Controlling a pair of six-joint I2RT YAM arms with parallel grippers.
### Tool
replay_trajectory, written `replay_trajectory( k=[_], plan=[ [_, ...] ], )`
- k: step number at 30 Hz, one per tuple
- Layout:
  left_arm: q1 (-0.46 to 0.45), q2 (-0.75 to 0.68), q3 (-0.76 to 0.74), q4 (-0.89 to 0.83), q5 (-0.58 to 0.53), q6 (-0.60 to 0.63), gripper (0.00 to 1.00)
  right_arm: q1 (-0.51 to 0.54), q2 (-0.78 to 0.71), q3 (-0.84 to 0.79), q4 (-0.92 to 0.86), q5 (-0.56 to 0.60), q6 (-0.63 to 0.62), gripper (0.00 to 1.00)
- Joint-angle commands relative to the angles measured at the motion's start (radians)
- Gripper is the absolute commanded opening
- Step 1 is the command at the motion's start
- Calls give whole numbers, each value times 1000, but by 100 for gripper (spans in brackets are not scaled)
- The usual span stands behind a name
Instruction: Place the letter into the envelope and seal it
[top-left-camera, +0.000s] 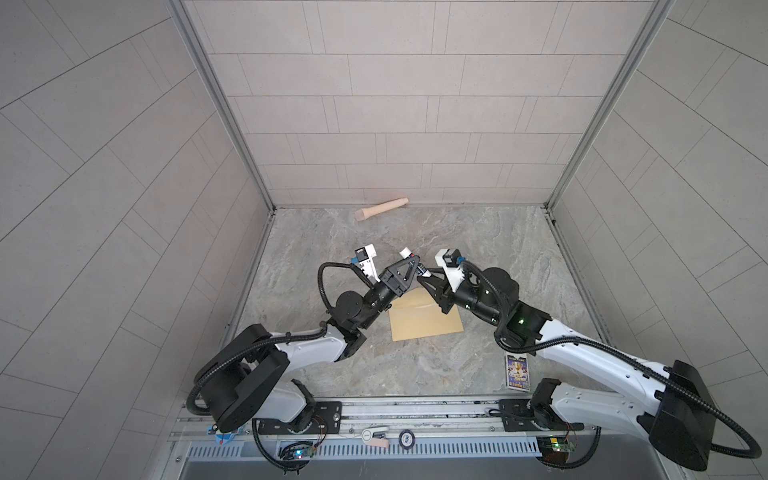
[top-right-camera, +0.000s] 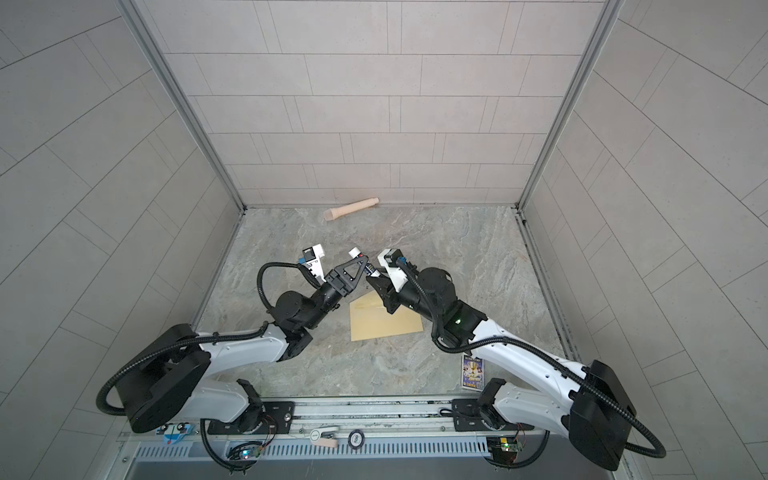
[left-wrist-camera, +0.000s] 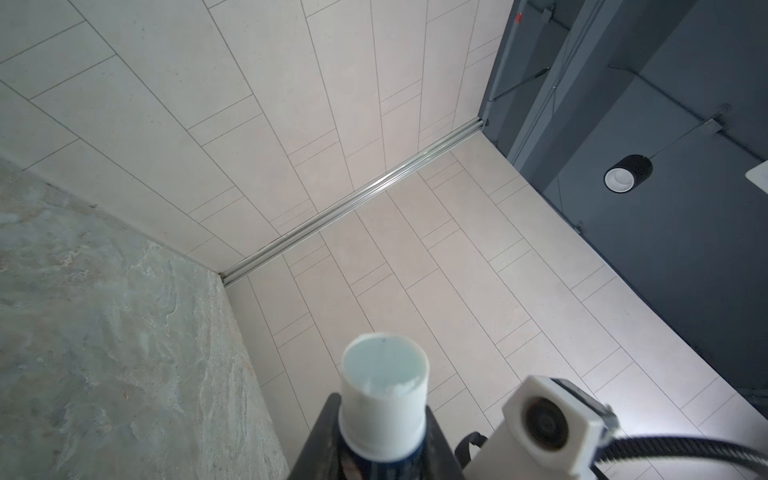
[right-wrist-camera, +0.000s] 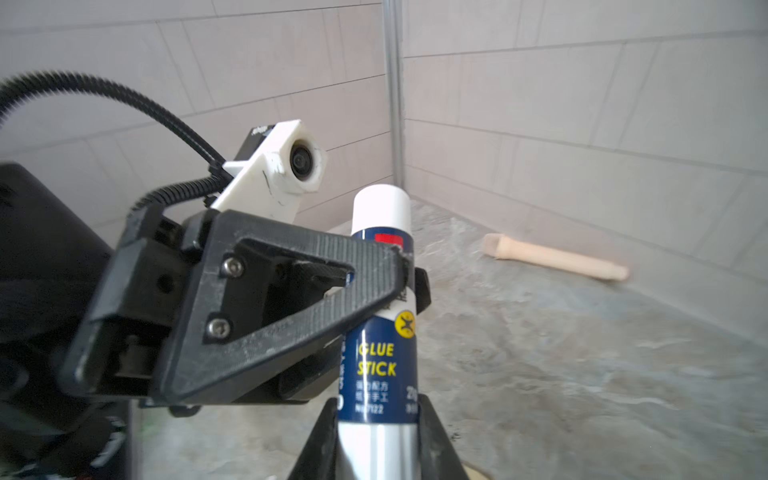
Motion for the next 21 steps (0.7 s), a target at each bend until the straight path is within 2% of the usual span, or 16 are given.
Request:
replay_trajectory(
  k=[1, 4, 7, 8, 10, 11, 13, 16, 17, 21],
  plan=[
    [-2, 14, 4, -61, 32, 51, 0, -45, -5, 136, -14, -462, 220, 1],
    [-2, 19, 11, -61, 41, 55, 0, -66, 11, 210, -113, -574, 208, 0],
    [-2, 18, 11, -61, 44, 59, 0, -86, 23, 289, -255, -674, 139, 0],
    [-2, 16, 11, -61, 43, 60, 0, -92, 26, 310, -338, -689, 97, 2],
    [-2, 17, 13, -61, 45, 60, 0, -105, 32, 366, -534, -671, -46, 18],
    [-1, 16, 14, -61, 42, 56, 0, -116, 32, 383, -603, -631, -97, 29],
    [-2, 16, 16, -61, 35, 43, 0, -130, 24, 400, -697, -473, -188, 52],
    [-2, 13, 3, -61, -16, -1, 0, -125, -48, 306, -600, -188, -267, 68],
    [-2, 12, -4, -60, -36, -18, 0, -111, -84, 249, -514, -68, -269, 68],
    [-2, 11, -34, -59, -102, -76, 0, -56, -248, -56, -85, 171, -412, 68]
  ],
)
